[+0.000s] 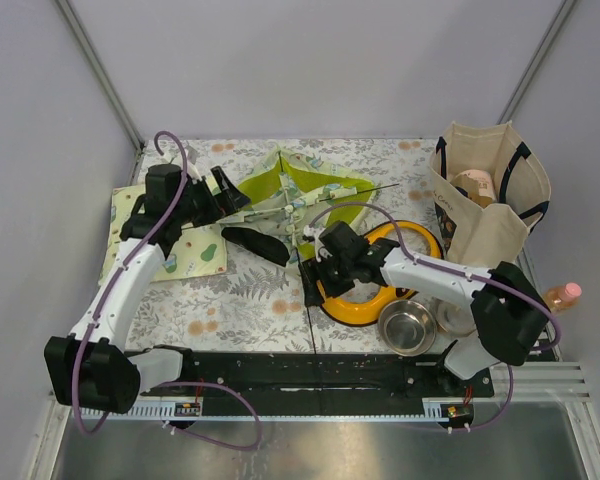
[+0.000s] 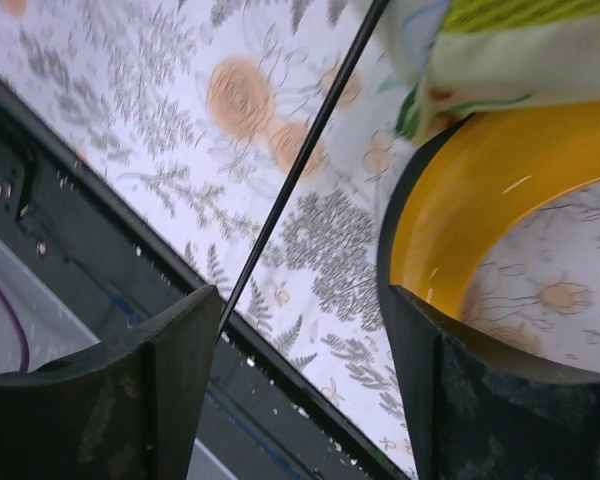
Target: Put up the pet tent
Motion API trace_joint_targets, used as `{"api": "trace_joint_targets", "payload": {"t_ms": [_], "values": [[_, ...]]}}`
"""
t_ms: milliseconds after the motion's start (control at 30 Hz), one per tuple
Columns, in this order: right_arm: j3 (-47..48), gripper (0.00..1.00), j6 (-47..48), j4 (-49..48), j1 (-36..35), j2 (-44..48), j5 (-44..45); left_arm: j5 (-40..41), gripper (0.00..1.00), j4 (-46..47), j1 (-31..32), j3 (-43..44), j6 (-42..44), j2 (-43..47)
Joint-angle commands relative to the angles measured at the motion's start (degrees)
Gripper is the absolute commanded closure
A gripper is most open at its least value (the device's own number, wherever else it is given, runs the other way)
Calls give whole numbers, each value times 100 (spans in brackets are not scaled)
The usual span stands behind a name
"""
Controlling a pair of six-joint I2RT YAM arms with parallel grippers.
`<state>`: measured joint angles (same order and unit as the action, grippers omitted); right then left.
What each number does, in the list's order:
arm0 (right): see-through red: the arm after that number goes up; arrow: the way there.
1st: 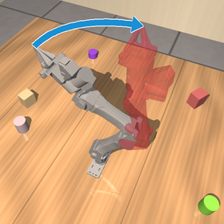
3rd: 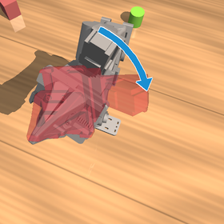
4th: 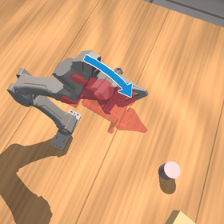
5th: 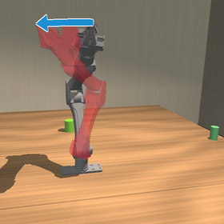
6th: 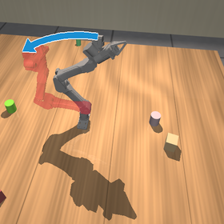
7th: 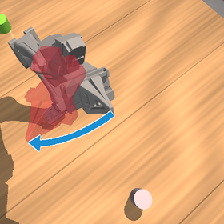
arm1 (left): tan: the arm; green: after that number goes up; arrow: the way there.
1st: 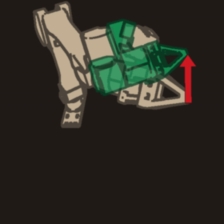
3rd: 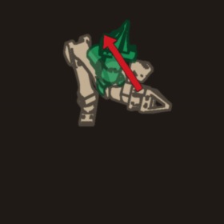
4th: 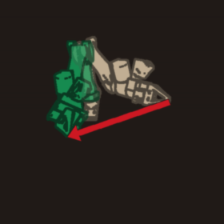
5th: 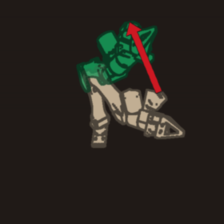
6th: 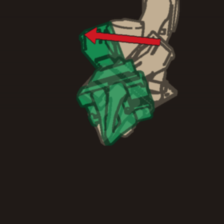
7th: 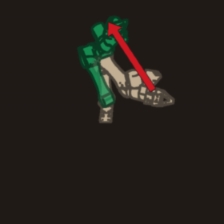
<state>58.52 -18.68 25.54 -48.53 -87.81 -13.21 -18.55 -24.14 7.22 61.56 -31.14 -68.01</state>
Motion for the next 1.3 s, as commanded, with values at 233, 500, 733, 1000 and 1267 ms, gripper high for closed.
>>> {"api": "trace_joint_targets", "payload": {"t_ms": [233, 500, 733, 1000, 1267], "values": [[-658, 45, -311, -1182, -77, -245, -1693, -387, 1, 647, 253, -426, -129, -98], [-396, 86, -997, -1438, -69, -448, -1571, 114, 1, 463, 253, -250, -156, -248], [1264, 100, -1288, 229, 37, -754, -878, 176, 1, 375, 253, -22, -174, -371], [1566, 100, -1700, 900, 388, -922, -595, 571, 1, 50, 253, 119, -7, -283], [1337, 100, -2210, 567, 468, -975, -498, 1159, 1, -450, 253, 497, 116, -248]]}}
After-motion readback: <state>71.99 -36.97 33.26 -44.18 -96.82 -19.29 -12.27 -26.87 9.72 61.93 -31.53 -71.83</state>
